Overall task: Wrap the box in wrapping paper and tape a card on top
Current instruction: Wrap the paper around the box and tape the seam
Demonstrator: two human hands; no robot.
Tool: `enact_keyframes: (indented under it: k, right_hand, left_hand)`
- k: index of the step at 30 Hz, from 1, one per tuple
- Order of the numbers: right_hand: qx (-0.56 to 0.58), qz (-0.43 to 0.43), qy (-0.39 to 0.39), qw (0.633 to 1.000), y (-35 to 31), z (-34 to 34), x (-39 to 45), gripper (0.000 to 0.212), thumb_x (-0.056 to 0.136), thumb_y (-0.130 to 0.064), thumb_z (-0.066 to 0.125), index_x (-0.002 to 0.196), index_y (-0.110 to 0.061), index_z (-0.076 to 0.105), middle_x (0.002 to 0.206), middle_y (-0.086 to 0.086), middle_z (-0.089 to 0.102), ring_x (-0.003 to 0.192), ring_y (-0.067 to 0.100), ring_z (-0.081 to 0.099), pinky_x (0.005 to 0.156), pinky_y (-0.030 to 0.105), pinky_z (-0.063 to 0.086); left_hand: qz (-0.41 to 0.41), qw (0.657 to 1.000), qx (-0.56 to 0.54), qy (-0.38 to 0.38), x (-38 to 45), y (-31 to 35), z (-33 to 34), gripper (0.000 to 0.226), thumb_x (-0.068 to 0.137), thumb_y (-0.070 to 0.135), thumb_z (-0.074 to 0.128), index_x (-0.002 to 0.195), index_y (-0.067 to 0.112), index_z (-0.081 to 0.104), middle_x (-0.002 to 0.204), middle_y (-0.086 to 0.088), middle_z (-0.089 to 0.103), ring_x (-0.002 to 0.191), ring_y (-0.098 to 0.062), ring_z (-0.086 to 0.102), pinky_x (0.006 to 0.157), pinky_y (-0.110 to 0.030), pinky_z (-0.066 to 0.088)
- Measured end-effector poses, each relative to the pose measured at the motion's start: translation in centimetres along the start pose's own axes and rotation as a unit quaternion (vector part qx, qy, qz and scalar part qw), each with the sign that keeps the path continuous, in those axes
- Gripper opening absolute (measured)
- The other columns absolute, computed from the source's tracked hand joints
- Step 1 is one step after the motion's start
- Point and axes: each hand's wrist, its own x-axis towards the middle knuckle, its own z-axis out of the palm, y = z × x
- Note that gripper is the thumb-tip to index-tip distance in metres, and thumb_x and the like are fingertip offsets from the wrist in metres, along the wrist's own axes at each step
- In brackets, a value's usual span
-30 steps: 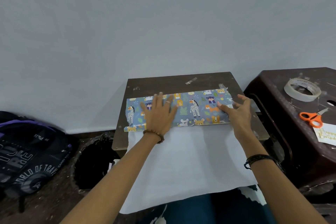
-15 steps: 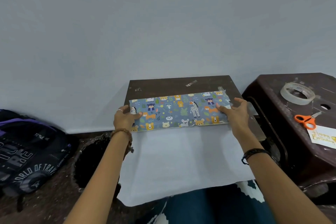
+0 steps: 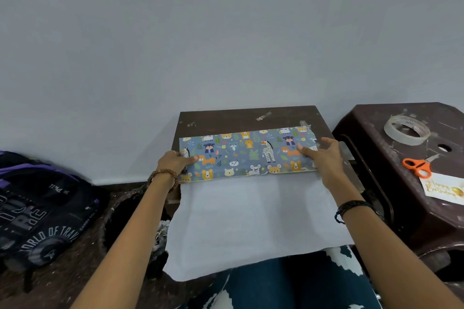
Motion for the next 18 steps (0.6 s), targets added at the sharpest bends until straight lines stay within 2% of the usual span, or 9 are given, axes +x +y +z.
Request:
enact_keyframes:
  k: [1,3,5,6,9,11,13,16,18]
  right_hand:
    - [0.021,0.019,-0.011,1.000,0.0,-0.2,0.1,0.072,0.063,-0.022,0.087,0.120,-0.020,0.044,0.124,0.010,0.055,0.105,0.028,0.061,0.088,0.044,0.052]
    - [0.054,0.050,-0.039,0.996,-0.1,-0.9,0.3,0.066,0.065,-0.017,0.085,0.118,-0.019,0.045,0.119,0.011,0.059,0.097,0.026,0.063,0.075,0.036,0.052]
    - [0.091,0.077,-0.070,0.990,-0.3,-1.5,0.3,0.061,0.073,-0.007,0.078,0.124,-0.013,0.045,0.112,0.013,0.061,0.082,0.020,0.064,0.074,0.033,0.052]
    - [0.102,0.085,-0.079,0.988,-0.3,-1.8,0.3,0.060,0.075,-0.005,0.075,0.126,-0.011,0.045,0.109,0.013,0.062,0.078,0.018,0.063,0.075,0.033,0.052]
    - [0.113,0.089,-0.091,0.985,-0.3,-1.9,0.1,0.055,0.078,-0.003,0.073,0.125,-0.009,0.045,0.099,0.008,0.063,0.077,0.017,0.062,0.070,0.030,0.052]
    - [0.119,0.086,-0.087,0.985,-0.3,-1.8,0.0,0.055,0.078,-0.002,0.072,0.125,-0.008,0.046,0.106,0.013,0.062,0.082,0.022,0.064,0.073,0.033,0.052]
    - [0.125,0.080,-0.074,0.986,-0.3,-1.6,-0.2,0.055,0.077,0.000,0.073,0.125,-0.006,0.046,0.111,0.016,0.060,0.092,0.028,0.063,0.081,0.038,0.052]
    - [0.141,0.065,-0.055,0.986,0.0,-1.4,-0.3,0.048,0.076,-0.001,0.074,0.117,-0.008,0.048,0.111,0.017,0.061,0.094,0.030,0.064,0.085,0.044,0.053]
    - [0.125,0.045,-0.030,0.991,0.3,-0.9,-0.6,0.042,0.077,-0.006,0.075,0.111,-0.012,0.050,0.112,0.016,0.062,0.095,0.029,0.065,0.086,0.047,0.054]
  left_hand:
    - [-0.004,1.000,-0.023,0.007,0.0,-0.2,0.1,0.034,0.079,0.027,0.073,0.064,0.009,0.047,0.070,-0.008,0.053,0.060,-0.022,0.051,0.068,-0.035,0.050]
    - [-0.002,0.999,-0.045,0.029,-0.1,-0.6,0.4,0.032,0.077,0.026,0.074,0.063,0.011,0.050,0.069,-0.008,0.054,0.061,-0.023,0.051,0.061,-0.030,0.048]
    - [-0.003,0.997,-0.059,0.049,-0.6,-0.6,0.6,0.033,0.077,0.026,0.075,0.061,0.012,0.049,0.069,-0.008,0.054,0.058,-0.019,0.049,0.054,-0.025,0.042]
    - [-0.008,0.996,-0.076,0.055,-0.8,-0.6,0.8,0.034,0.076,0.025,0.075,0.060,0.012,0.048,0.071,-0.008,0.055,0.058,-0.018,0.050,0.055,-0.025,0.044]
    - [-0.054,0.989,-0.131,0.052,-1.0,-0.8,0.8,0.035,0.074,0.025,0.077,0.060,0.011,0.048,0.072,-0.010,0.056,0.073,-0.026,0.053,0.081,-0.038,0.052]
    - [-0.073,0.984,-0.154,0.050,-0.8,-1.1,0.9,0.035,0.077,0.026,0.075,0.061,0.010,0.048,0.080,-0.013,0.057,0.083,-0.028,0.054,0.092,-0.045,0.049]
    - [-0.076,0.983,-0.156,0.054,-0.4,-1.3,1.2,0.034,0.082,0.026,0.070,0.063,0.009,0.047,0.091,-0.015,0.055,0.088,-0.029,0.053,0.094,-0.049,0.048]
    - [-0.071,0.984,-0.146,0.074,-0.7,-1.0,1.6,0.032,0.086,0.024,0.065,0.064,0.009,0.046,0.092,-0.017,0.054,0.086,-0.030,0.051,0.092,-0.049,0.048]
    - [-0.069,0.983,-0.141,0.095,-1.0,-0.8,1.9,0.026,0.086,0.024,0.064,0.072,0.004,0.053,0.096,-0.021,0.057,0.085,-0.030,0.052,0.092,-0.047,0.049]
